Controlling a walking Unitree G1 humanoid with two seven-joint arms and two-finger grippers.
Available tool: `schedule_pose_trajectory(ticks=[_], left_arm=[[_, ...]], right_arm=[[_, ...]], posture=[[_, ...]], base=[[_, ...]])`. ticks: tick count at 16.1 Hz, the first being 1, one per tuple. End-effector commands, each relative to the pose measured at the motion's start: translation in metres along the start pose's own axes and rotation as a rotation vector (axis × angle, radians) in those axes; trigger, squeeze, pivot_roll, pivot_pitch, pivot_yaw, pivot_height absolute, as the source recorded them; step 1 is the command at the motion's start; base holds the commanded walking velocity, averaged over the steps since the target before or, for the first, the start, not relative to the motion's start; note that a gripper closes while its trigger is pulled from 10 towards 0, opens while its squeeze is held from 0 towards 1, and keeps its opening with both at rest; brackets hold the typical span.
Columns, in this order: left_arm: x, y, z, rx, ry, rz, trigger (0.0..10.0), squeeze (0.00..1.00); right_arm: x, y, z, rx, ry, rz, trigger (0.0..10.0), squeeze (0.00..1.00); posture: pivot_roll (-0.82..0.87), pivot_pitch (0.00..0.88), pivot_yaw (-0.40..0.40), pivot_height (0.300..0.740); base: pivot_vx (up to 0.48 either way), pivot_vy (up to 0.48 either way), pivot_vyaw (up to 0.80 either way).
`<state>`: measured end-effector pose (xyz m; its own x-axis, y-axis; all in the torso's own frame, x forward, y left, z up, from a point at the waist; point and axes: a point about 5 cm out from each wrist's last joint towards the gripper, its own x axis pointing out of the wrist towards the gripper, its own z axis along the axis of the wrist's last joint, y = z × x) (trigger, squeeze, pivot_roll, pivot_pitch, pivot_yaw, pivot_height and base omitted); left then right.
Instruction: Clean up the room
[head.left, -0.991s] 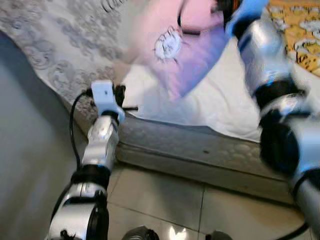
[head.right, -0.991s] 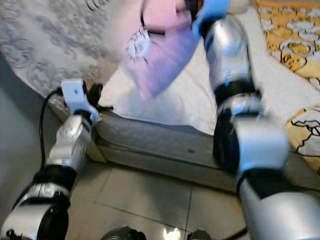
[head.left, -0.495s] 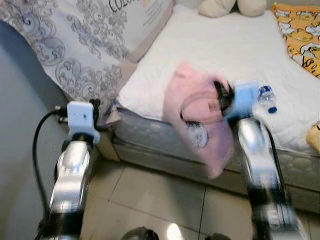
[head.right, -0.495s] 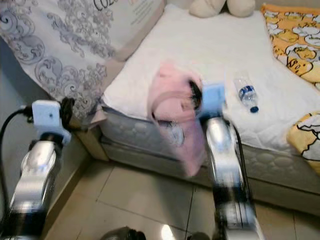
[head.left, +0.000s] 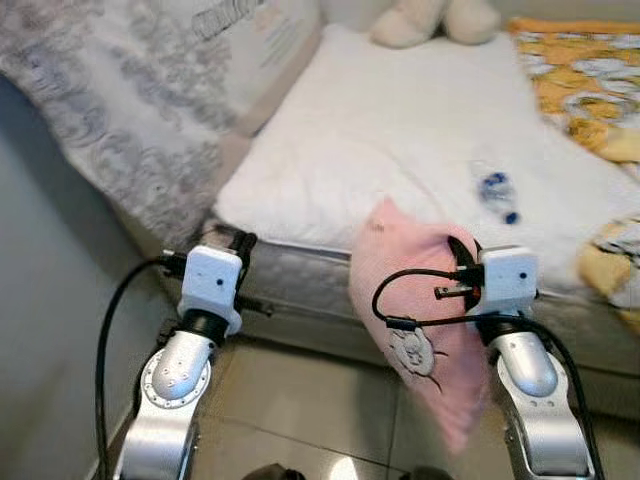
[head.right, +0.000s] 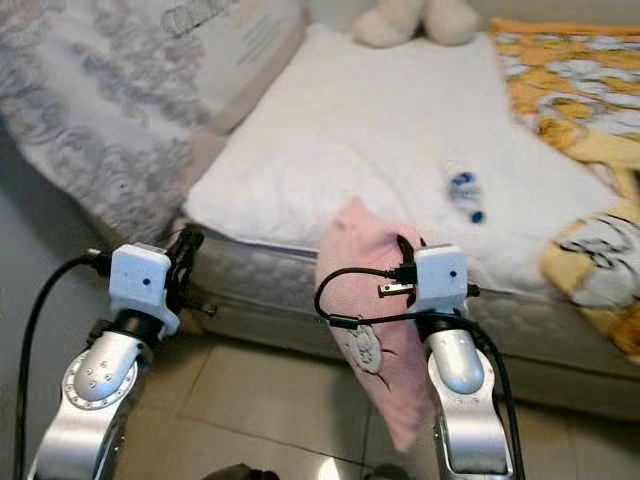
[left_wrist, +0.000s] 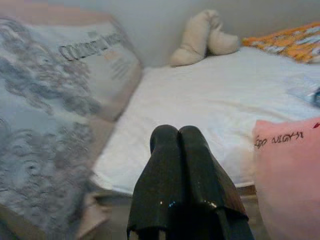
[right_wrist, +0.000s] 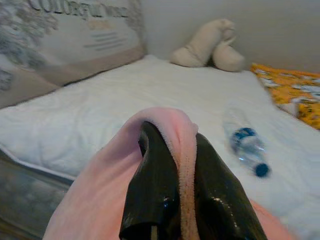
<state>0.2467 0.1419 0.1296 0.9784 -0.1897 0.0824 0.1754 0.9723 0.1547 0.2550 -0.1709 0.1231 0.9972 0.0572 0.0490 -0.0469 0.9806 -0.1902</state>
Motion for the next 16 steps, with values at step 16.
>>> schedule_pose_trajectory(ticks=[16], left_arm=[[0.035, 0.025, 0.019, -0.091, 0.018, 0.077, 10.0, 0.0]], right_arm=[[0.079, -0.008, 0.093, -0.009, -0.323, -0.06, 10.0, 0.0]], posture=[[-0.16, 0.0, 0.133, 0.74]], base=[[0.329, 0.261, 0.0]])
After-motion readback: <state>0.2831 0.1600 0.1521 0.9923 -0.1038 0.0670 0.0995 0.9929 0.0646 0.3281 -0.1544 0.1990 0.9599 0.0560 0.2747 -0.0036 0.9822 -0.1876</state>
